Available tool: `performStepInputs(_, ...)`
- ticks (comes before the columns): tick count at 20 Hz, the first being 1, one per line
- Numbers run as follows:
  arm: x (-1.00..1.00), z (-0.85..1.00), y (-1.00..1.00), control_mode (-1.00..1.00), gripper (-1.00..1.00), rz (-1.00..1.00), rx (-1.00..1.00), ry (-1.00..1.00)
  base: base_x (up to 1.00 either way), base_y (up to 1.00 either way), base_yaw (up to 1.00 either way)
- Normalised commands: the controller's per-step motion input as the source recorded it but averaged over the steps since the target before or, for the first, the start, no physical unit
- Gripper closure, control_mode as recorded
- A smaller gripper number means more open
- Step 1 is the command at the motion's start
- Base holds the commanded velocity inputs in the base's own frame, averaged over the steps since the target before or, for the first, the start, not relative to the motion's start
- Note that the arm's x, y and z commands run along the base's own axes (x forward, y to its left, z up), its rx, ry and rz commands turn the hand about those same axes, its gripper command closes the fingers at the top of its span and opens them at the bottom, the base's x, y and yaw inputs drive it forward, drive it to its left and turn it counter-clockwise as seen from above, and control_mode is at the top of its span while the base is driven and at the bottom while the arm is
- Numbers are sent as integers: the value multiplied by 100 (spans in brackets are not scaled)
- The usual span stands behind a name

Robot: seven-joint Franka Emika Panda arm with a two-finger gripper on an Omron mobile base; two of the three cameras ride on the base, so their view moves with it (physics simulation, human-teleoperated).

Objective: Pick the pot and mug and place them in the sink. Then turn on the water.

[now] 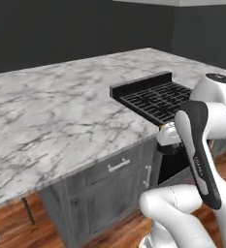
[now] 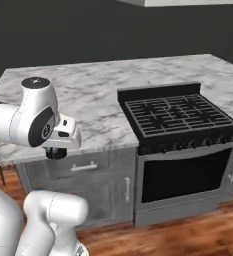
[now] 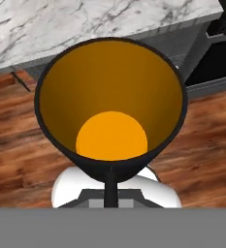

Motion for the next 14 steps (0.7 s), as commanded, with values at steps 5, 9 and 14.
performStepInputs(5,0,0,0,100,100,0,0,0,0,-13,-88)
performStepInputs(9,0,0,0,100,100,0,0,0,0,-4,-93)
performStepInputs(14,0,0,0,100,100,0,0,0,1,-9,-92)
